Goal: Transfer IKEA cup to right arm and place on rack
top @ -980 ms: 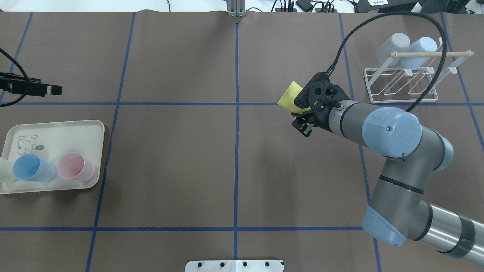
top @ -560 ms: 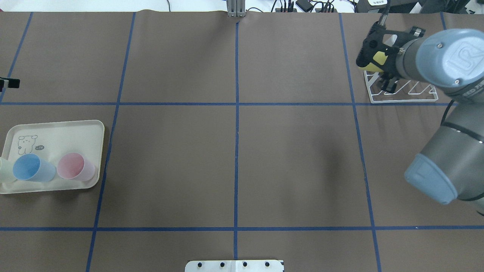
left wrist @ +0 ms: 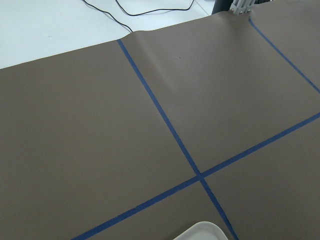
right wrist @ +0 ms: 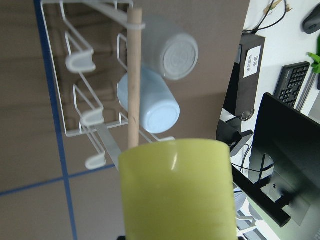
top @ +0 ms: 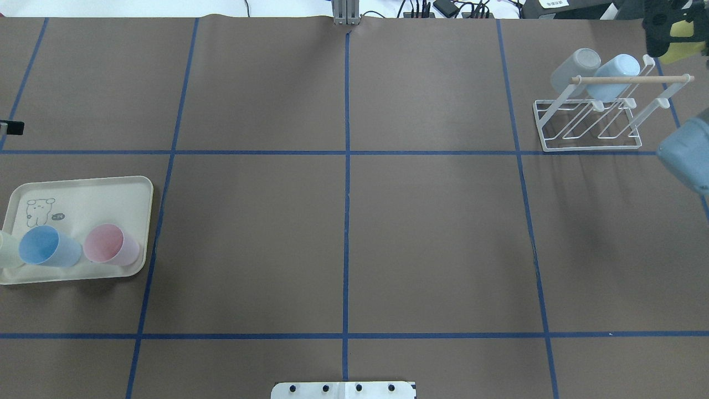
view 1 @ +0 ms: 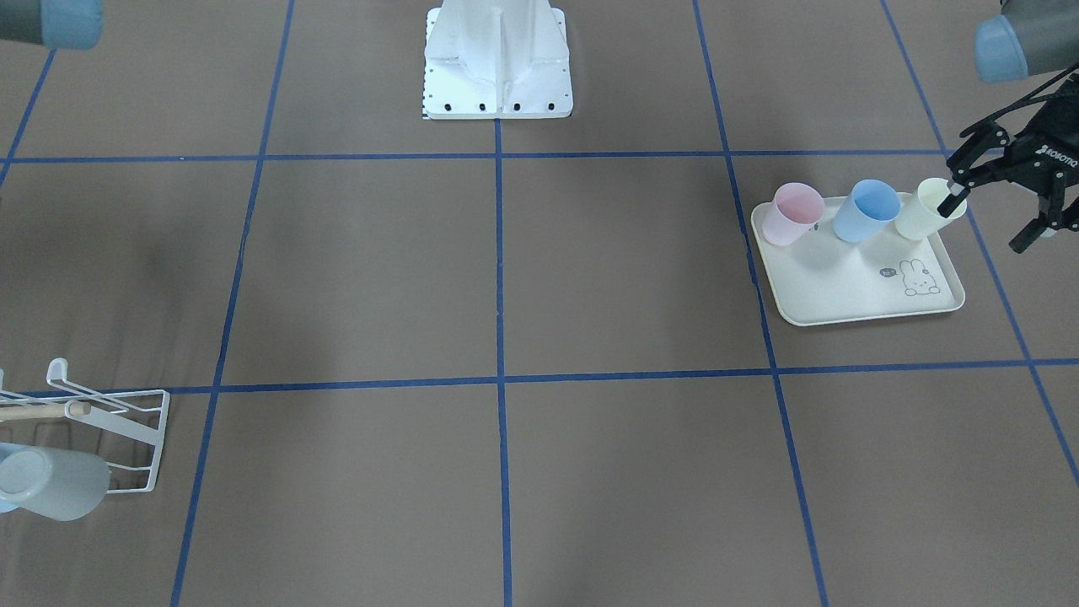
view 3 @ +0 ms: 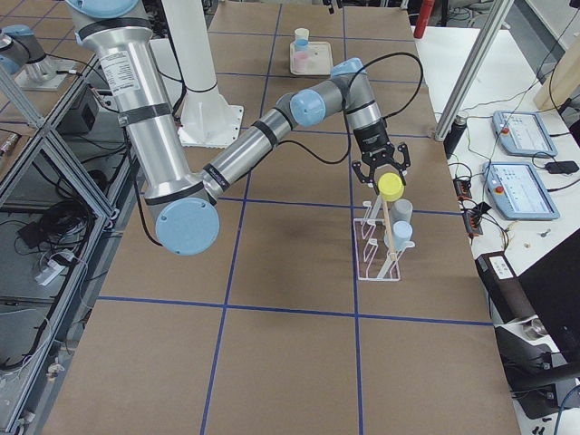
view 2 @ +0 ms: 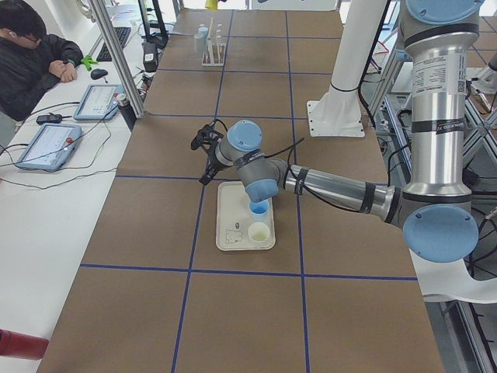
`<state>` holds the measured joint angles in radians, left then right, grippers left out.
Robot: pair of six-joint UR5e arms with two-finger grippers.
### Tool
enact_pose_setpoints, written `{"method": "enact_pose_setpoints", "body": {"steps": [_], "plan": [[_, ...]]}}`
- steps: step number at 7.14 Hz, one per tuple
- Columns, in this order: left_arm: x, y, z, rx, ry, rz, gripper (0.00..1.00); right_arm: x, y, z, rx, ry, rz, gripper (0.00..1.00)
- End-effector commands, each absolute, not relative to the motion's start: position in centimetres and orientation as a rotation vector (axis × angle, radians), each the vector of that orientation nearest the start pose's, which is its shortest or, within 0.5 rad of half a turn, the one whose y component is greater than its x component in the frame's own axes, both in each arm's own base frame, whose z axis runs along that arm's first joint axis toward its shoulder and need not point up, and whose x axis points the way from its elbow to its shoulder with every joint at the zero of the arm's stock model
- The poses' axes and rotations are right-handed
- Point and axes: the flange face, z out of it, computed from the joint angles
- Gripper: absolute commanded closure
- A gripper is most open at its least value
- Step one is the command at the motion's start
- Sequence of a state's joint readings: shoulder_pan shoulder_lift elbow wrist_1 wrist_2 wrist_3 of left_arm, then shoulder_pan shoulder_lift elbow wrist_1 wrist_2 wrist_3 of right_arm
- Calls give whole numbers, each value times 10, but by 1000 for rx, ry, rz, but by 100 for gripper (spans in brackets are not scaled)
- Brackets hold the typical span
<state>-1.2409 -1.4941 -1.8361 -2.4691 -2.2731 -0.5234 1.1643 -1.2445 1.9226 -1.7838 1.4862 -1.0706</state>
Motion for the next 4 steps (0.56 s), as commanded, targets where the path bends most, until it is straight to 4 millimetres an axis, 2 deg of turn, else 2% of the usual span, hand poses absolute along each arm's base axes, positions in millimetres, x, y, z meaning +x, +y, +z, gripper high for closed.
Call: {"method": "enact_pose_setpoints", "body": {"steps": [1, 2, 3, 4], "plan": [[86, -461, 463, 677, 1000, 211, 0, -76, -630, 414, 404, 318, -1584, 100], [85, -460, 464, 676, 999, 210, 0, -80, -642, 435, 411, 327, -1588, 100], [85, -460, 463, 677, 1000, 211, 0, -84, -654, 465, 393, 342, -1656, 100], [85, -460, 464, 677, 1000, 211, 0, -87, -659, 480, 383, 363, -1723, 100]]}}
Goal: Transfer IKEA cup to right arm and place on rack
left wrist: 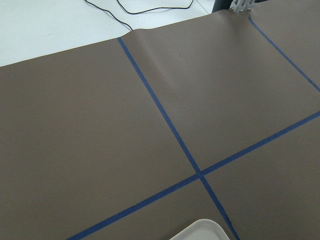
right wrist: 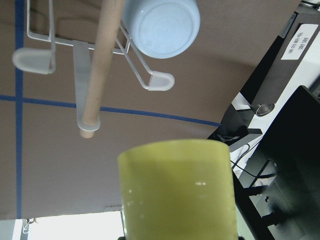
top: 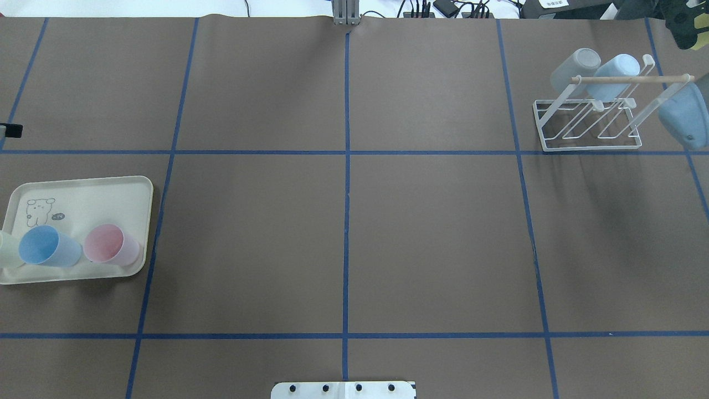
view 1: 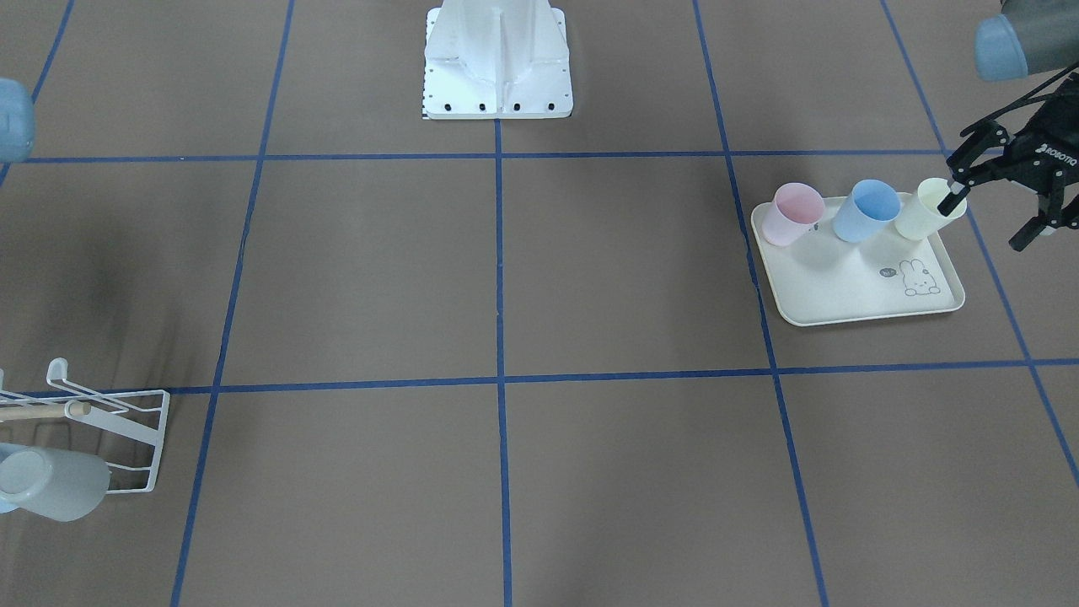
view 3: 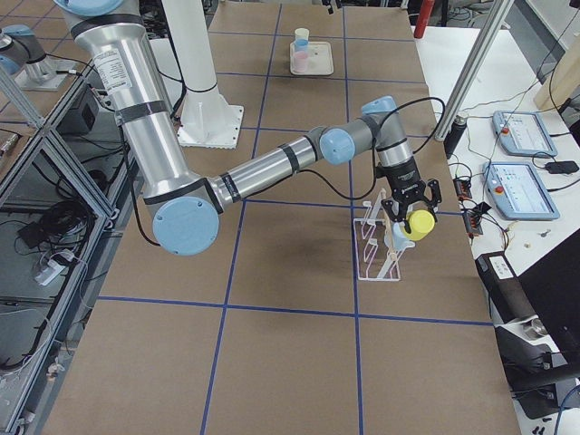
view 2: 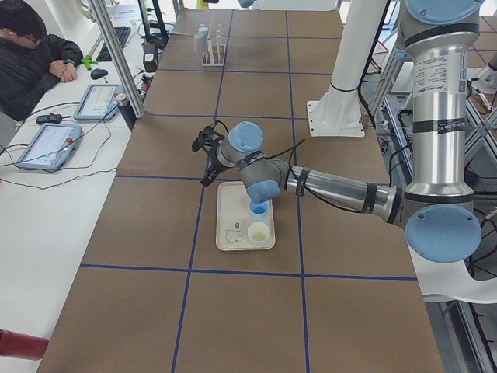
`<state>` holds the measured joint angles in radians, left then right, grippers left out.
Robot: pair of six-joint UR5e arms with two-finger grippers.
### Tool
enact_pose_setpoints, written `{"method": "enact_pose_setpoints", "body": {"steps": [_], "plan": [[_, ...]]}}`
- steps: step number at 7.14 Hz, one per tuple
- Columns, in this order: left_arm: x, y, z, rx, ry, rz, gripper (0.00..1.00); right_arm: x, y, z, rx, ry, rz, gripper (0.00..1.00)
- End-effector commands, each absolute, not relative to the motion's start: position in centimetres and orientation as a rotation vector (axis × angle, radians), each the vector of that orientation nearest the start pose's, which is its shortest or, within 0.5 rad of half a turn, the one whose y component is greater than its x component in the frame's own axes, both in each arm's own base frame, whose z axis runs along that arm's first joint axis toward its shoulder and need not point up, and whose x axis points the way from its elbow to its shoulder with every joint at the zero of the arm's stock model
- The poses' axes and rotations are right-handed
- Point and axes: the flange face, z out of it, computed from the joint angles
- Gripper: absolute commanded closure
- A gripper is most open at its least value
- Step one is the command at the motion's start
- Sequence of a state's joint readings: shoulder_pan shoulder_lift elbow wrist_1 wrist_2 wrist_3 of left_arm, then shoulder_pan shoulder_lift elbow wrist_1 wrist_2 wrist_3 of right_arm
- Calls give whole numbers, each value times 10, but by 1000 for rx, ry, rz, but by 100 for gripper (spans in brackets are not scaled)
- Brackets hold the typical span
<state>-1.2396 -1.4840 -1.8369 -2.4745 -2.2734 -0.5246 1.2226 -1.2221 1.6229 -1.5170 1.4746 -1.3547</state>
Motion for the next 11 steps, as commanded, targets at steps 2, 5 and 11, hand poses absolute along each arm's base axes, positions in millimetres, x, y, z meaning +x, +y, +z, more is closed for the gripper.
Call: {"method": "enact_pose_setpoints", "body": {"steps": [2, 5, 11], "plan": [[85, -460, 464, 676, 999, 210, 0, -113, -663, 487, 343, 399, -1764, 100], [85, -460, 463, 679, 1001, 211, 0, -125, -667, 491, 335, 390, -1774, 100], [85, -460, 462, 681, 1002, 211, 0, -158, -664, 507, 276, 440, -1774, 100]]}}
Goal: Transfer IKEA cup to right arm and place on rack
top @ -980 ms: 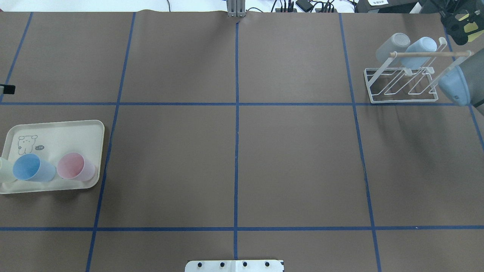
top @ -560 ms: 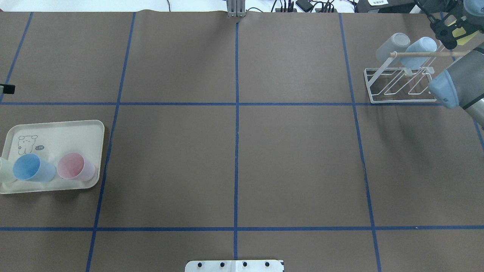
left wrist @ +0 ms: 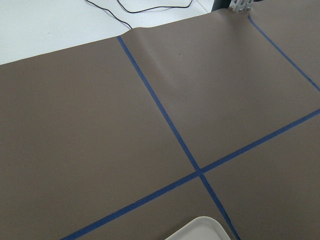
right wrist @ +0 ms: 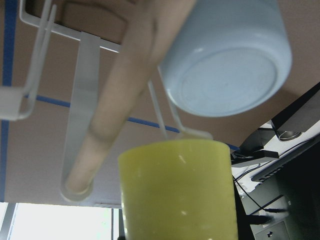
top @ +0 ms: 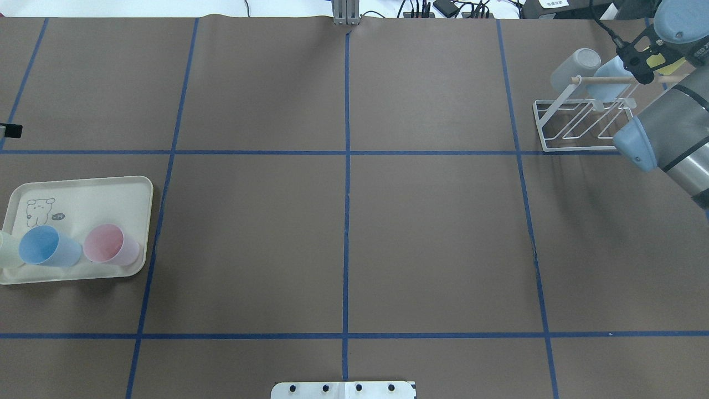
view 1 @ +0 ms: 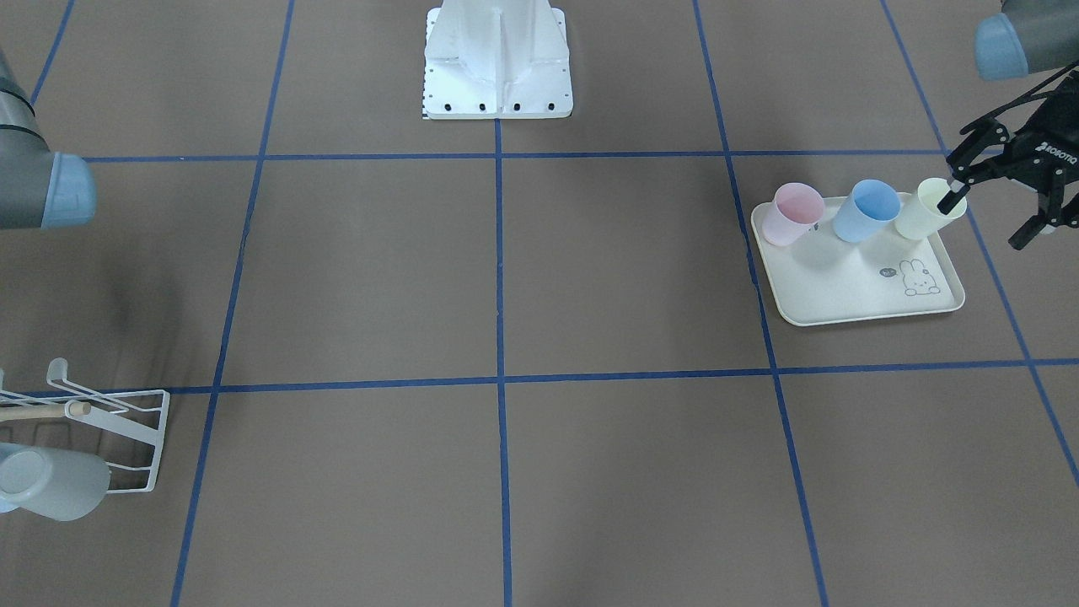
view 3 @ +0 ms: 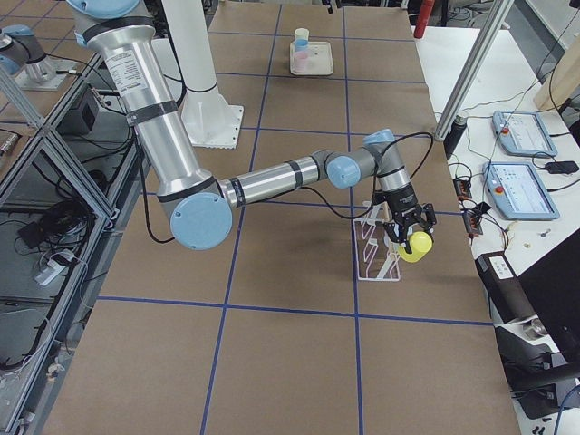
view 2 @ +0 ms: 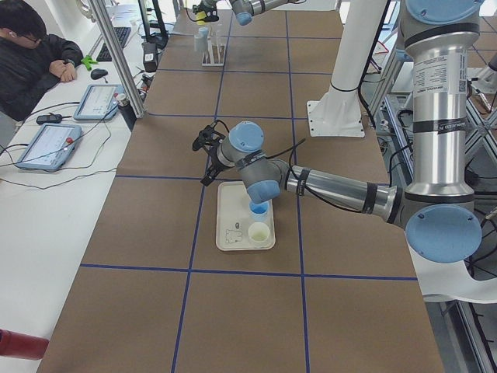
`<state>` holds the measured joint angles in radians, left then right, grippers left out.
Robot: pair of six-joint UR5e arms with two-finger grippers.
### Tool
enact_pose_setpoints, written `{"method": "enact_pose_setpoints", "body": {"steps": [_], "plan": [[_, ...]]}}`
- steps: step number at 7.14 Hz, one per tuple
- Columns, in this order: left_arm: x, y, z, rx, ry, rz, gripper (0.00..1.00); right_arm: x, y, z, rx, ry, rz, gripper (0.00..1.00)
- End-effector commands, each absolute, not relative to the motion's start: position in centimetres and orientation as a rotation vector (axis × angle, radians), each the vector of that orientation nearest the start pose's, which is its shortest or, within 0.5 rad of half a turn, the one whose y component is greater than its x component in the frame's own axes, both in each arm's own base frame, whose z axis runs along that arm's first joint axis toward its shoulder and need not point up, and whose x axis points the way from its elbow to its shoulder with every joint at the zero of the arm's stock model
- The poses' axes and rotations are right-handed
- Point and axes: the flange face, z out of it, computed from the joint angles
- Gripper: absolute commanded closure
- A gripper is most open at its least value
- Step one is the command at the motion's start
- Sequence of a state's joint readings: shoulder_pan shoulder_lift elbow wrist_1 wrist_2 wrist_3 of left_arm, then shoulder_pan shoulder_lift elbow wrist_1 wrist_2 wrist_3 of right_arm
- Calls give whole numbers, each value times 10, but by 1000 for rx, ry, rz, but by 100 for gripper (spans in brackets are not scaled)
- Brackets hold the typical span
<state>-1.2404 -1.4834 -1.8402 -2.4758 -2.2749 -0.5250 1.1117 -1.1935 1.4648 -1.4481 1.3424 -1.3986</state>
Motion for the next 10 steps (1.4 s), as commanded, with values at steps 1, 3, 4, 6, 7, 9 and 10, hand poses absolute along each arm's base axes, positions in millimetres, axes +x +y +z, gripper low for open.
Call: {"method": "enact_pose_setpoints", "body": {"steps": [1, 3, 4, 6, 7, 9, 10], "plan": [[85, -460, 462, 678, 1003, 210, 0, -160, -663, 507, 275, 440, -1774, 100], [85, -460, 462, 678, 1004, 208, 0, -163, -663, 509, 262, 460, -1775, 100], [85, -460, 461, 679, 1004, 209, 0, -165, -663, 510, 255, 469, -1777, 100], [86, -460, 462, 676, 1005, 208, 0, -169, -662, 510, 257, 468, -1775, 100], [85, -460, 461, 678, 1005, 207, 0, -172, -661, 510, 259, 468, -1778, 100], [86, -460, 462, 676, 1005, 208, 0, -174, -660, 511, 259, 464, -1775, 100], [86, -460, 462, 676, 1005, 208, 0, -175, -660, 511, 258, 466, -1776, 100]]}}
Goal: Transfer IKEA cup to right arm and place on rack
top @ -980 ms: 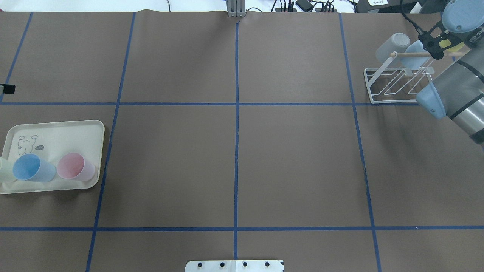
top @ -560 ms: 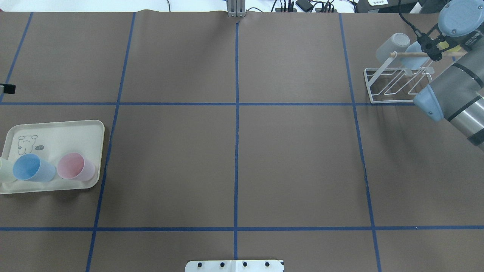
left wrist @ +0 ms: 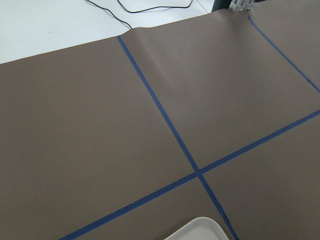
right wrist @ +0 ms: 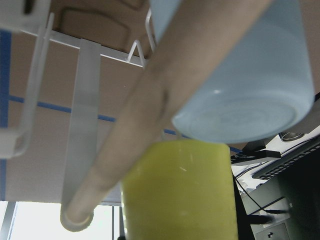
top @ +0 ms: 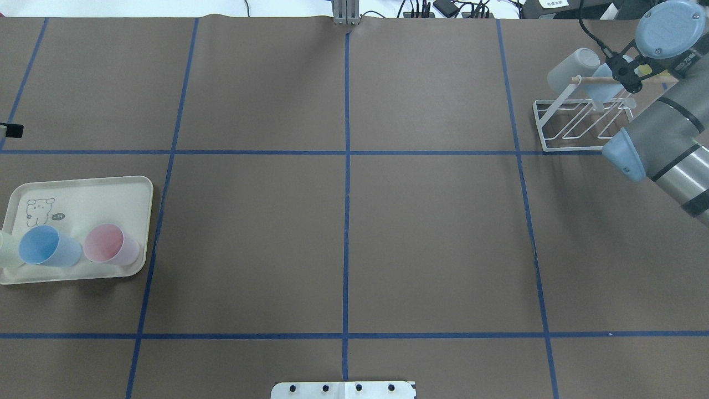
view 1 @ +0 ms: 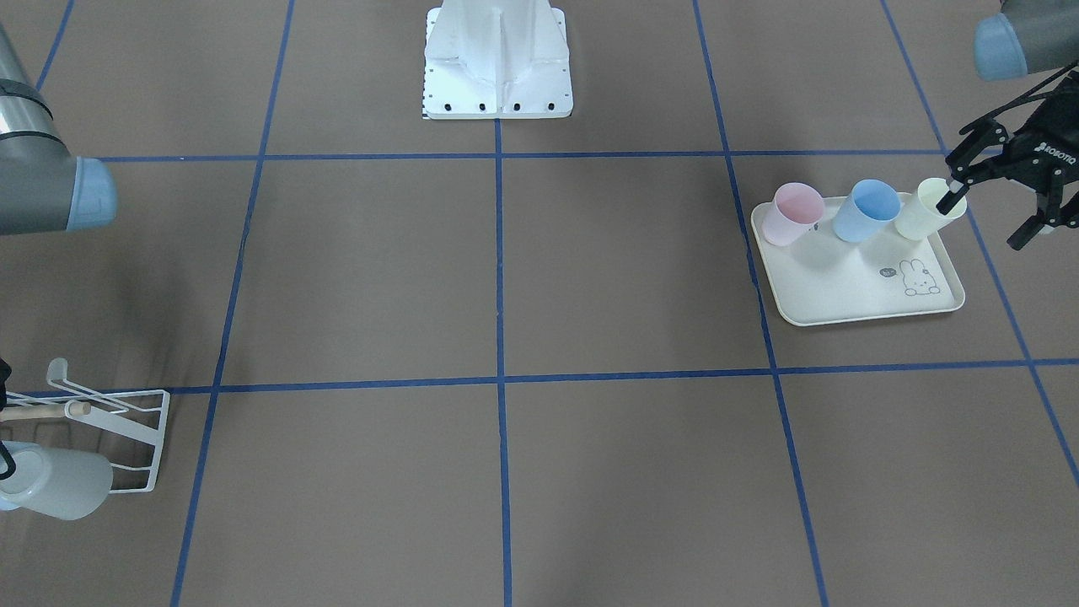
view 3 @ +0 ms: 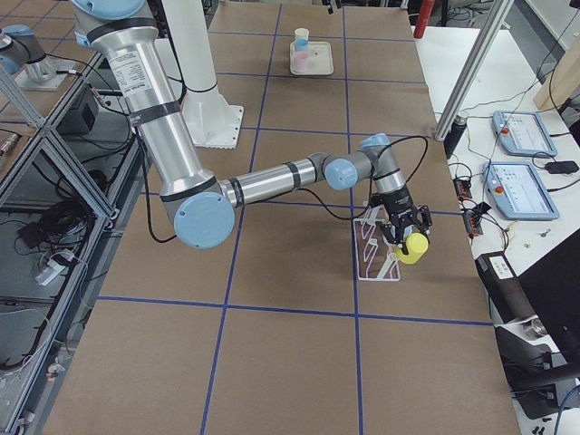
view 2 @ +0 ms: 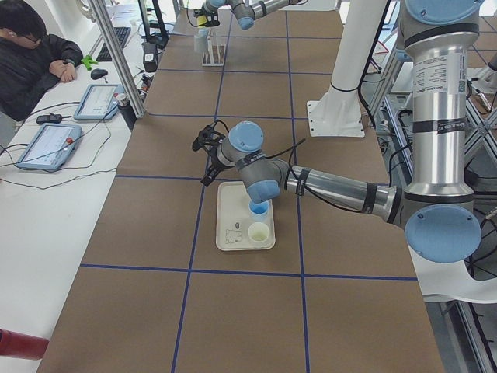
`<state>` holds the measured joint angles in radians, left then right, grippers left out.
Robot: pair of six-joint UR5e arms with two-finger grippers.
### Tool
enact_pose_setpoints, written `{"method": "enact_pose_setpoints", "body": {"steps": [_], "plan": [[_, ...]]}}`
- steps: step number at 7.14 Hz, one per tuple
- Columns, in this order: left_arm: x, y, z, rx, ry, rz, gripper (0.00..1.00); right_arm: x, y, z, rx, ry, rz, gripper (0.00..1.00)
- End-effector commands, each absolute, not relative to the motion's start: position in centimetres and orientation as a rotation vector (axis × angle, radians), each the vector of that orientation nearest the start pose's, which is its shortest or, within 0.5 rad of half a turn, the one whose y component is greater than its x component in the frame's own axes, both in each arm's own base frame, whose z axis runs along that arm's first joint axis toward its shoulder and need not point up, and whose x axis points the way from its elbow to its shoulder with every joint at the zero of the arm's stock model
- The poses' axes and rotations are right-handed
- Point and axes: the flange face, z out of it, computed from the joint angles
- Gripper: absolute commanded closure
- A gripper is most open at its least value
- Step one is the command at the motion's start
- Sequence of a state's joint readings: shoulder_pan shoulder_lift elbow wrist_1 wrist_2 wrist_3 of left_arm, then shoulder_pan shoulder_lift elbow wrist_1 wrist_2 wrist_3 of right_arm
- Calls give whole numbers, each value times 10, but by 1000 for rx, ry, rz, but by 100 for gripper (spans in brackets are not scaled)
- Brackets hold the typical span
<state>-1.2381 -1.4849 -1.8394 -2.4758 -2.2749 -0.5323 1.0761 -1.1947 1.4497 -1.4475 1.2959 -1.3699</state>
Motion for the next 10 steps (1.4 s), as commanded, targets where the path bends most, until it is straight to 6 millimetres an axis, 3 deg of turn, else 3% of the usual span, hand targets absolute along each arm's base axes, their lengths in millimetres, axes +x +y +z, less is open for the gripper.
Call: {"method": "enact_pose_setpoints", "body": {"steps": [1, 6, 7, 8, 9, 10], "plan": [[86, -460, 462, 675, 1006, 207, 0, -175, -660, 512, 256, 470, -1774, 100], [88, -460, 461, 675, 1008, 209, 0, -177, -661, 519, 225, 498, -1773, 100], [88, -460, 461, 675, 1008, 209, 0, -178, -660, 519, 225, 499, -1773, 91], [88, -460, 461, 675, 1008, 209, 0, -177, -659, 521, 234, 487, -1717, 66], [88, -460, 461, 675, 1008, 209, 0, -181, -659, 521, 237, 485, -1712, 54], [88, -460, 461, 675, 1008, 209, 0, -180, -658, 521, 238, 485, -1711, 54]]}}
